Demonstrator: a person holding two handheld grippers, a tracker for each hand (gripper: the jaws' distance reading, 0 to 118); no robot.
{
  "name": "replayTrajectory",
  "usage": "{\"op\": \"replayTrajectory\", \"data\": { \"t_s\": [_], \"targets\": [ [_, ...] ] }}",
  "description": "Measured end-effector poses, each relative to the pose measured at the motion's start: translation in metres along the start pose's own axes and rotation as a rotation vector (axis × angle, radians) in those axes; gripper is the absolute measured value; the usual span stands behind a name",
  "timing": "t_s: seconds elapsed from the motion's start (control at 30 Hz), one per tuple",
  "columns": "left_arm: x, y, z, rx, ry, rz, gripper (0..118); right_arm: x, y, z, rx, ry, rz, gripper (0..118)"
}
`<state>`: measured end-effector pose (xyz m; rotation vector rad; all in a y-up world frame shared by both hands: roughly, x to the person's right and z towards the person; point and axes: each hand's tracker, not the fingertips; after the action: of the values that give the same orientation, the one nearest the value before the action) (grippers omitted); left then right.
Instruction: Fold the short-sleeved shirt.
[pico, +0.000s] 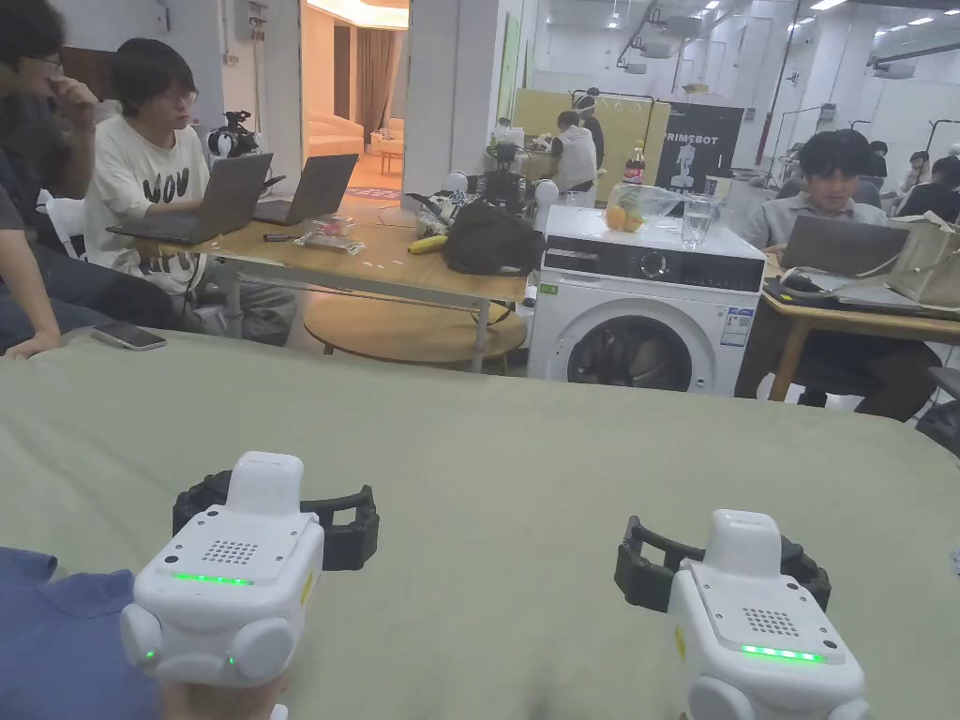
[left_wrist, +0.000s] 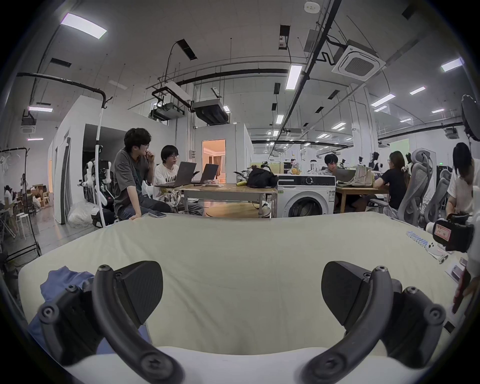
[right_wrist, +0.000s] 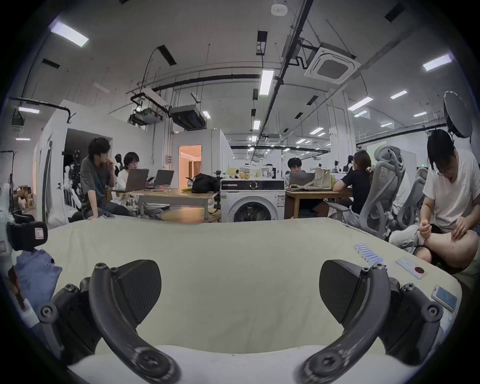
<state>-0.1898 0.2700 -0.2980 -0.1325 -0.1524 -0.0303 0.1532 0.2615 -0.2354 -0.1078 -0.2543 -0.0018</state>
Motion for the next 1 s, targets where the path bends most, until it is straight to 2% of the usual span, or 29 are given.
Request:
{"op": "replayTrajectory", "data": {
  "t_s": [1.0],
  "targets": [
    [-0.0035, 0.0053, 0.0013, 0.004, 0.007, 0.033, 118, -0.0013, 0.0074, -0.0011, -0.002, -0.017, 0.039, 118]
  ]
}}
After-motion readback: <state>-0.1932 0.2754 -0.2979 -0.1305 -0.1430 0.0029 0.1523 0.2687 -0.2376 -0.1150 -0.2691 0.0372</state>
